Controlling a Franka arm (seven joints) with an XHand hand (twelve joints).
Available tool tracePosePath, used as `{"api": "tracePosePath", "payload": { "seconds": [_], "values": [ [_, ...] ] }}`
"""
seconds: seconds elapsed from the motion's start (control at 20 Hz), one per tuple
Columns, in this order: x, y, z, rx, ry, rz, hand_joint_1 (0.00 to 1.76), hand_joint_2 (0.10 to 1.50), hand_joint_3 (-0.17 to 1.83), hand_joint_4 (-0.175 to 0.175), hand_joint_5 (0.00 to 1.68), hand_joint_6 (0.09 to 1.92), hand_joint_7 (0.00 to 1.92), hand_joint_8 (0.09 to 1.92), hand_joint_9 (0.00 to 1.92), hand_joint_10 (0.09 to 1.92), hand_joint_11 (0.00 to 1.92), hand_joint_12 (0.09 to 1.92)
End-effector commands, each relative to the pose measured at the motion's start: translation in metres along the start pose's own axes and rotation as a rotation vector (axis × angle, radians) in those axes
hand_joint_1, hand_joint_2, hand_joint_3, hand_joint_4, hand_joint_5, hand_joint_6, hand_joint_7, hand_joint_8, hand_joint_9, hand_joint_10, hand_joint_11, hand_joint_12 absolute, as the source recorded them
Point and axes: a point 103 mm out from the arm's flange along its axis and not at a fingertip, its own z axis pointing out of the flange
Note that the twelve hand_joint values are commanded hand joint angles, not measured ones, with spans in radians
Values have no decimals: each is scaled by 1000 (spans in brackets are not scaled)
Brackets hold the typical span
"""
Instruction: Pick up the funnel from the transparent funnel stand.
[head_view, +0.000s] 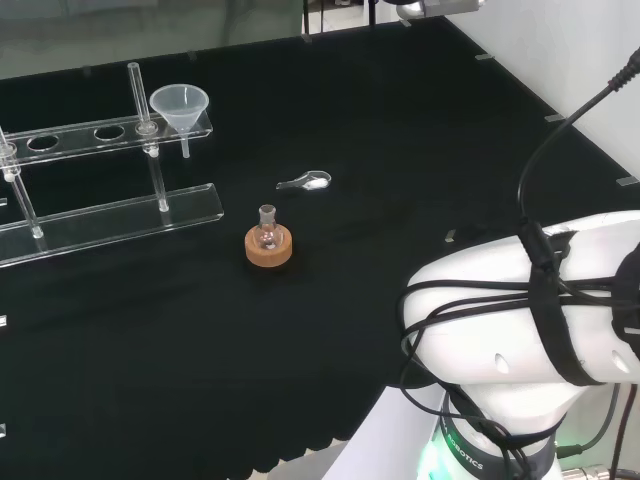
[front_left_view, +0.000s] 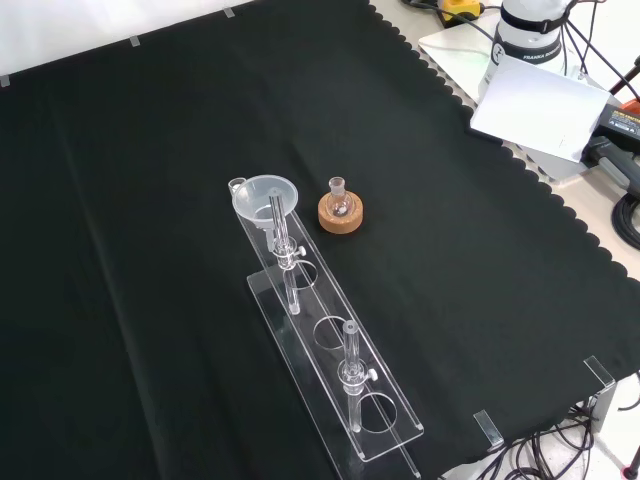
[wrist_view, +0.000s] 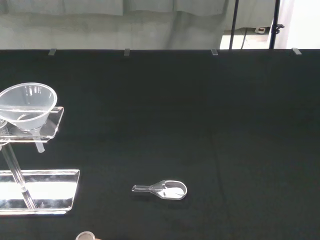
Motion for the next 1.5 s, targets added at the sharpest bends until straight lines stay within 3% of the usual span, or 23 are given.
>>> {"api": "tracePosePath", "payload": {
  "seconds": [0.05, 0.3, 0.6, 0.75, 1.05, 1.35, 1.5],
  "values": [
    [-2, 0, 0, -12, 3, 1, 0, 1078, 600, 19, 123, 205, 0, 380, 114, 630, 136, 1301],
    [-9, 0, 1, -10, 6, 4, 0, 1148, 462, 18, 180, 87, 0, 355, 106, 633, 104, 1349],
    [-78, 2, 11, -1, 8, 9, 0, 1152, 454, 18, 188, 87, 0, 361, 108, 634, 101, 1351],
    [-98, 6, 18, 11, -4, 25, 0, 1153, 451, 18, 190, 87, 0, 364, 109, 634, 101, 1352],
    [-100, 23, 30, 32, -26, 21, 0, 1155, 448, 18, 193, 87, 0, 369, 112, 635, 100, 1353],
    [-83, 62, 53, 78, -25, -25, 0, 1156, 444, 17, 196, 87, 0, 375, 117, 637, 100, 1354],
    [-59, 80, 63, 91, -47, -39, 0, 1157, 441, 17, 198, 87, 0, 379, 122, 639, 99, 1355]
  ]
}}
